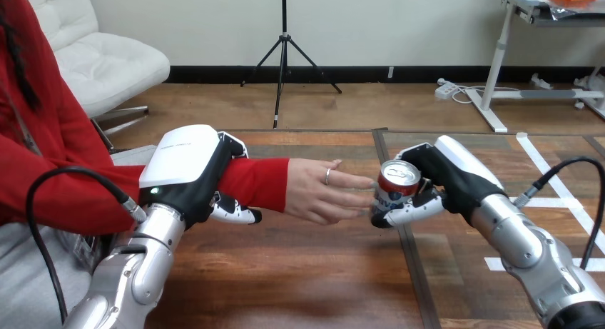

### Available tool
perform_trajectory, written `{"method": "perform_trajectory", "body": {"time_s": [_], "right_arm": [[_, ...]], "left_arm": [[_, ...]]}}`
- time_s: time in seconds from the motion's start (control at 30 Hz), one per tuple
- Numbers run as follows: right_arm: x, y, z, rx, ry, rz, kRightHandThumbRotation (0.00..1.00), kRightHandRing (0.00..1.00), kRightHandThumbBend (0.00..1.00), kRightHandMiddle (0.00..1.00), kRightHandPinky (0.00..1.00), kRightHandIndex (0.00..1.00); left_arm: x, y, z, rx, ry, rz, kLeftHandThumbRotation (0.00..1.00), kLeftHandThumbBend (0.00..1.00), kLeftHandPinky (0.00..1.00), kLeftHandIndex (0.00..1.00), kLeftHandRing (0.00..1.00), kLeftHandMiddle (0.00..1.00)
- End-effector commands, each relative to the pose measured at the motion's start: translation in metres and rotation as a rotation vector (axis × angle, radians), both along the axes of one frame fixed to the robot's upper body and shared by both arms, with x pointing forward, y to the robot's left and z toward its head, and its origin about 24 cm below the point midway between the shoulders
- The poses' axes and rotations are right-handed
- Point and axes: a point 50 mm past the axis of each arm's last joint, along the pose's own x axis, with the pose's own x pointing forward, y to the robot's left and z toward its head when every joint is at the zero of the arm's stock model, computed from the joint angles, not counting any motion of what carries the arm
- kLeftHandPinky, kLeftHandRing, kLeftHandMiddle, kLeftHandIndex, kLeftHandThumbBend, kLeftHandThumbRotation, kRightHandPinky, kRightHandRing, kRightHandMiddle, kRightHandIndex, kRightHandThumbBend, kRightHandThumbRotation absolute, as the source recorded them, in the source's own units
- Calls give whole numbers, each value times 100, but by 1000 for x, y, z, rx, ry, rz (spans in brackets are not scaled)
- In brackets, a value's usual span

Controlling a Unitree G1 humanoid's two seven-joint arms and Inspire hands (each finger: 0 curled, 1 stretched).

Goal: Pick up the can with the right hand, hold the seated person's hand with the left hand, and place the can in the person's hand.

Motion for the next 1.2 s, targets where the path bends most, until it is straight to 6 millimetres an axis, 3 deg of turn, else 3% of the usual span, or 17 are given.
{"method": "perform_trajectory", "body": {"time_s": [0.0, 1.17], "right_arm": [[37, 39, 100, 40, -331, 114, 0, 39, 71, 45, 34, 45], [35, 65, 118, 53, -350, 192, 0, 38, 70, 44, 34, 44]], "left_arm": [[13, -38, 109, -187, -434, -134, 0, 78, 20, 32, 26, 32], [14, -45, 107, -220, -437, -141, 0, 76, 20, 32, 25, 31]]}}
